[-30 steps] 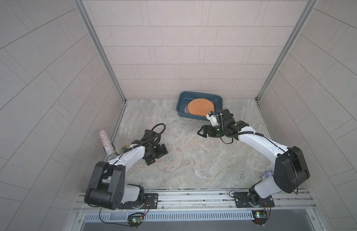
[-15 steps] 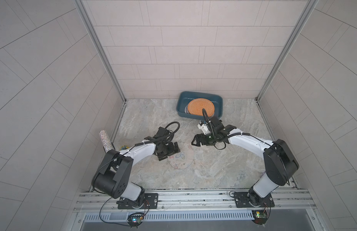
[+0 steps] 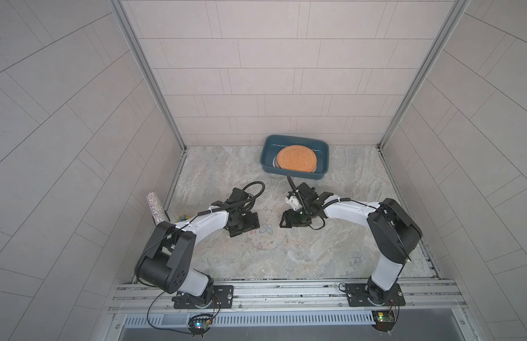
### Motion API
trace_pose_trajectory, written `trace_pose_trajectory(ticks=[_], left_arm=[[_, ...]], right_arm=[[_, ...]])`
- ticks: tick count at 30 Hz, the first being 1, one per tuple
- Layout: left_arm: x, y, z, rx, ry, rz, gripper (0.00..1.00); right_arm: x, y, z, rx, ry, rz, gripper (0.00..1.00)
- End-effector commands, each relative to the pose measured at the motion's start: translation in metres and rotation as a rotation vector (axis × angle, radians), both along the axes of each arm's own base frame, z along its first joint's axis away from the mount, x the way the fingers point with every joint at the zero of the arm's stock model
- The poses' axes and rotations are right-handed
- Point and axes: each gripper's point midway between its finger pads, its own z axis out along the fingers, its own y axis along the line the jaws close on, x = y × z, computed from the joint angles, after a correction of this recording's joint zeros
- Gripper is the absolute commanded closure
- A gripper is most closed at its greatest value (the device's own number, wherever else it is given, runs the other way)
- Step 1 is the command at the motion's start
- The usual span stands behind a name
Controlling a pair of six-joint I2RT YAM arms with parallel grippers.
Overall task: Put the coasters into the storage box
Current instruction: Move the coaster to the center of the board, then pick up the coaster from the center of the board.
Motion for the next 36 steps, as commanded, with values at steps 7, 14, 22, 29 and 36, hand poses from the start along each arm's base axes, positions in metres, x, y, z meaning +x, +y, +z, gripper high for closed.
trace_pose_trajectory(ticks=[7, 14, 22, 29, 36], left_arm=[[-0.027, -0.006, -0.033, 0.01, 0.121, -0.044, 0.15], [-0.031, -0.01, -0.038, 0.015, 0.14, -0.06, 0.18], [-0.033, -0.012, -0.04, 0.016, 0.147, -0.067, 0.19], [-0.033, -0.014, -0.039, 0.015, 0.144, -0.07, 0.2], [-0.034, -0.014, -0.039, 0.014, 0.146, -0.068, 0.22]], right_arm=[[0.006, 0.002, -0.016, -0.044, -0.004, -0.025, 0.4], [0.006, 0.001, -0.022, -0.065, 0.004, -0.037, 0.41], [0.001, 0.005, -0.032, -0.085, 0.022, -0.028, 0.42], [-0.001, 0.007, -0.036, -0.088, 0.031, -0.026, 0.42], [-0.002, 0.012, -0.039, -0.086, 0.038, -0.019, 0.42]])
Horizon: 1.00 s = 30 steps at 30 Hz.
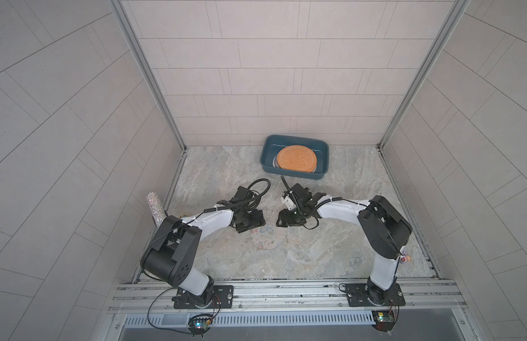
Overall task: Put the coasters into the storage box
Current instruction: Pick up the coaster from the center of the board.
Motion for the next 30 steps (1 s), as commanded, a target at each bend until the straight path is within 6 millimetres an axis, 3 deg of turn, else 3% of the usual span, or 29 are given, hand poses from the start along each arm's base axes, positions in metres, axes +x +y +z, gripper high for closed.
trace_pose_trajectory(ticks=[1, 7, 10, 17, 22, 30], left_arm=[[-0.046, 0.018, -0.039, 0.093, 0.191, -0.007, 0.22], [-0.045, 0.017, -0.039, 0.093, 0.188, -0.005, 0.28], [-0.044, 0.017, -0.036, 0.088, 0.18, -0.001, 0.44], [-0.034, 0.013, -0.024, 0.08, 0.154, 0.005, 0.69], [-0.019, 0.008, 0.003, 0.071, 0.102, -0.007, 0.84], [0.017, -0.01, 0.066, 0.031, -0.019, -0.039, 0.9]], right_arm=[[-0.014, -0.006, -0.03, -0.071, 0.065, 0.0, 0.42], [-0.015, -0.006, -0.03, -0.071, 0.068, -0.001, 0.42], [-0.015, -0.006, -0.029, -0.069, 0.066, -0.001, 0.42], [-0.012, -0.01, -0.02, -0.045, 0.059, -0.014, 0.42], [-0.008, -0.022, -0.007, 0.005, 0.051, -0.047, 0.41], [-0.008, -0.045, 0.011, 0.094, 0.045, -0.101, 0.39]])
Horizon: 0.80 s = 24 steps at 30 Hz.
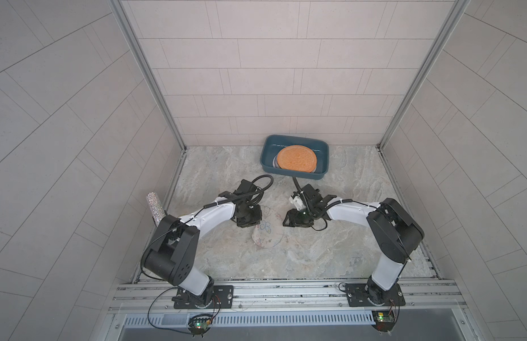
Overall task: Put the coasters into the storage box
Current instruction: Pick up the coaster from the center of the board, then place the coaster in the storage box.
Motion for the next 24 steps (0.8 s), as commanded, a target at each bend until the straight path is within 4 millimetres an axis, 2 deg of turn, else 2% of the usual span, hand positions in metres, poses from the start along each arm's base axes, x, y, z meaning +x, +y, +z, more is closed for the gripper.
trace_pose_trajectory(ticks=[1, 7, 12, 24], left_arm=[[0.01, -0.004, 0.032, 0.005, -0.054, -0.031, 0.91], [0.045, -0.025, 0.08, -0.043, -0.146, -0.078, 0.93], [0.078, -0.045, 0.113, -0.088, -0.215, -0.101, 0.94], [0.164, -0.097, 0.156, -0.176, -0.348, -0.161, 0.97]], right_arm=[[-0.003, -0.008, 0.01, 0.037, 0.004, -0.023, 0.4], [-0.004, -0.024, 0.023, 0.079, -0.007, -0.063, 0.39], [-0.004, -0.034, 0.03, 0.099, -0.016, -0.09, 0.38], [-0.003, -0.054, 0.041, 0.131, -0.024, -0.138, 0.38]])
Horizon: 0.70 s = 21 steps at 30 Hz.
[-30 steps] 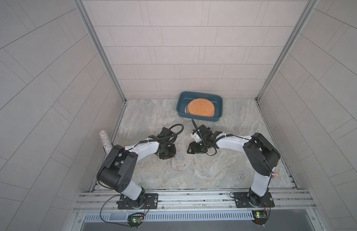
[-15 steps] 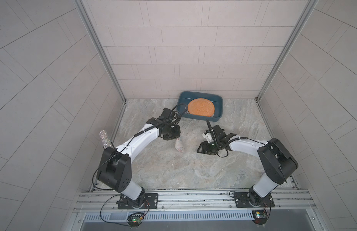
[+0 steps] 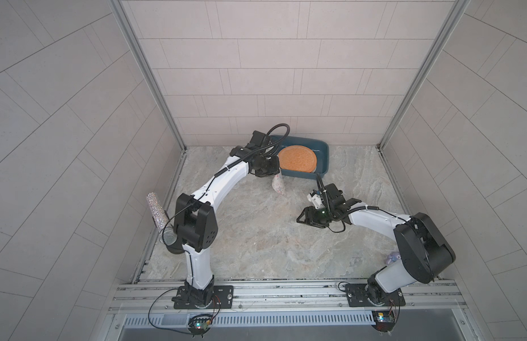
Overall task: Put the coasters into the storage box
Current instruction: Place the coaster in the storage box.
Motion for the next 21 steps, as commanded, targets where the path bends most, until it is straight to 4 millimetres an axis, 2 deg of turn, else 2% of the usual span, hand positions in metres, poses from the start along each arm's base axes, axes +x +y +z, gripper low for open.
trace_pose_trajectory(ticks=[1, 8, 15, 21], left_arm=[[0.015, -0.017, 0.015, -0.031, -0.042, -0.049, 0.98], [0.063, -0.046, 0.031, -0.109, -0.14, -0.082, 0.98], [0.099, -0.077, 0.021, -0.212, -0.17, -0.106, 0.98], [0.129, -0.095, 0.018, -0.299, -0.277, -0.112, 0.98]], right_arm=[[0.0, -0.004, 0.011, 0.022, -0.014, -0.013, 0.38], [0.004, -0.01, 0.016, 0.029, -0.019, -0.034, 0.37], [0.006, -0.021, 0.026, 0.024, -0.034, -0.07, 0.37], [0.004, -0.026, 0.02, 0.016, -0.018, -0.081, 0.36]])
